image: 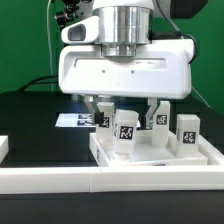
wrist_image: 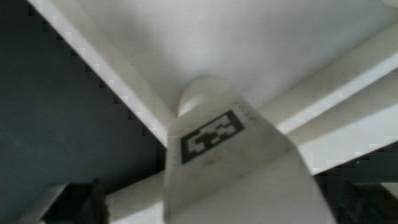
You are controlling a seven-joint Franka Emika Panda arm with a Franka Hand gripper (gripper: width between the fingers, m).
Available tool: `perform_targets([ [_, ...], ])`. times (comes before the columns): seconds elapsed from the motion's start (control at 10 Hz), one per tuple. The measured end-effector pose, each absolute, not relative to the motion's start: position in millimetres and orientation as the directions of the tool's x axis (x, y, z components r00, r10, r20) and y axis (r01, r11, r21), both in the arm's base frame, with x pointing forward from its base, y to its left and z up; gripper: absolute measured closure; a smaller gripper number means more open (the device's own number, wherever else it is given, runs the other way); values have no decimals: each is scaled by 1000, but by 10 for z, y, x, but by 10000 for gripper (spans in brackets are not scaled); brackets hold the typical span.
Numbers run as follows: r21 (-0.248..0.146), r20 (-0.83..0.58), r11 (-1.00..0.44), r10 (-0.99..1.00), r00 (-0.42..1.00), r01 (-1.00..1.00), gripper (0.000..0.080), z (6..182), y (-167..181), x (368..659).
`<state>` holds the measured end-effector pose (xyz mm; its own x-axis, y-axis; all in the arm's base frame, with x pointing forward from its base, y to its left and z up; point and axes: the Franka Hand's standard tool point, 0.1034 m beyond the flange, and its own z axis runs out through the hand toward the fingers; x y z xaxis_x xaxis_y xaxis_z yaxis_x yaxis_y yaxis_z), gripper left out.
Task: Assemble square table
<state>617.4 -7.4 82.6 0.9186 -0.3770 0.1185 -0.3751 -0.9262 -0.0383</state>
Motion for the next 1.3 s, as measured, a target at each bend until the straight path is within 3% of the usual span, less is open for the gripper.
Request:
perform_targets([
  [0.5, 5, 121, -993, -117, 986, -118, 150, 815, -74, 6168],
  [1.1, 3, 122, -990, -141, 983, -142, 180, 819, -51, 6169],
  [1.2, 3, 122, -990, -141, 983, -142, 360, 818, -52, 6168],
  [1.3, 1, 121, -988, -155, 980, -156, 360, 817, -53, 6168],
])
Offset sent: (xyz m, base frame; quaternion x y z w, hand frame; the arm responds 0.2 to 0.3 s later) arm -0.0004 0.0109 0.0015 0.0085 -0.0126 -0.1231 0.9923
